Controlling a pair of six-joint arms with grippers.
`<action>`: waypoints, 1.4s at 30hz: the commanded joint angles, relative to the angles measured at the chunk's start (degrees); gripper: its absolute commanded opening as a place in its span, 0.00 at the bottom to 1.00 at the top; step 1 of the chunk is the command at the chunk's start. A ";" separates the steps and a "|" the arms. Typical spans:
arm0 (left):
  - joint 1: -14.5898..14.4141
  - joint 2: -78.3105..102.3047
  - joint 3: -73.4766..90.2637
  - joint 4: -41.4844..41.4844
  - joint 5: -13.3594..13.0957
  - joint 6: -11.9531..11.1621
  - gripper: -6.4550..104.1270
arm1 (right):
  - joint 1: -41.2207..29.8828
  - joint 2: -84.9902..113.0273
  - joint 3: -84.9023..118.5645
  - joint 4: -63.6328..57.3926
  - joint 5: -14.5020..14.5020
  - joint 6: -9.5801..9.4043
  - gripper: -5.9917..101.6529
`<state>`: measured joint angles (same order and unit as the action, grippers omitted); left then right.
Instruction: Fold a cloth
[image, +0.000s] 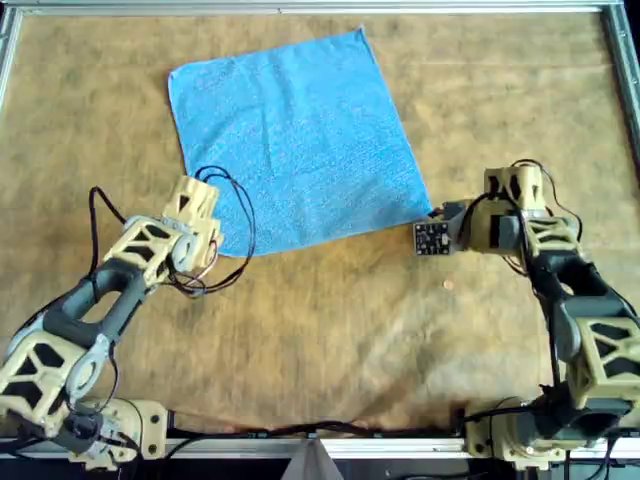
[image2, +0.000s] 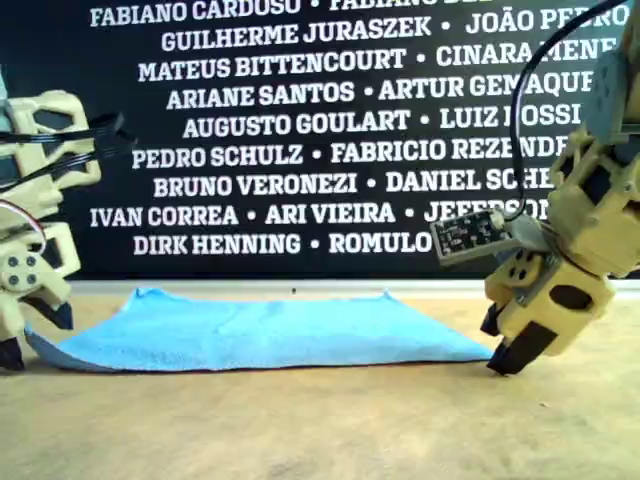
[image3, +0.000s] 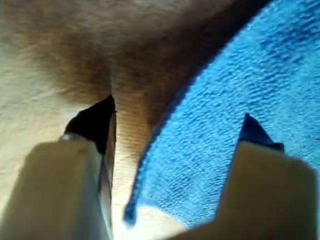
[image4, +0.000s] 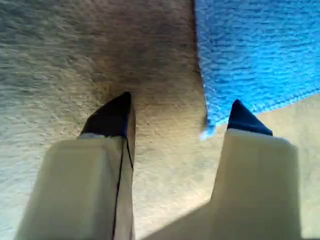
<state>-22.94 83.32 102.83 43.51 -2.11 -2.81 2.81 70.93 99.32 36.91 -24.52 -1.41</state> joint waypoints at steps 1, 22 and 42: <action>-1.49 0.18 -3.96 -1.14 0.26 -0.18 0.85 | 0.09 0.09 -4.48 -2.90 -0.44 0.18 0.76; -2.29 -3.43 -8.53 -1.05 0.18 0.44 0.84 | 5.45 -6.77 -13.89 -1.76 0.35 0.26 0.75; -4.48 -3.43 -8.53 -1.05 0.18 0.44 0.84 | 5.63 -11.34 -19.34 -1.67 0.44 0.26 0.75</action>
<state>-26.10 79.01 97.56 43.51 -2.11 -2.72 8.17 58.89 82.79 36.91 -24.52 -1.14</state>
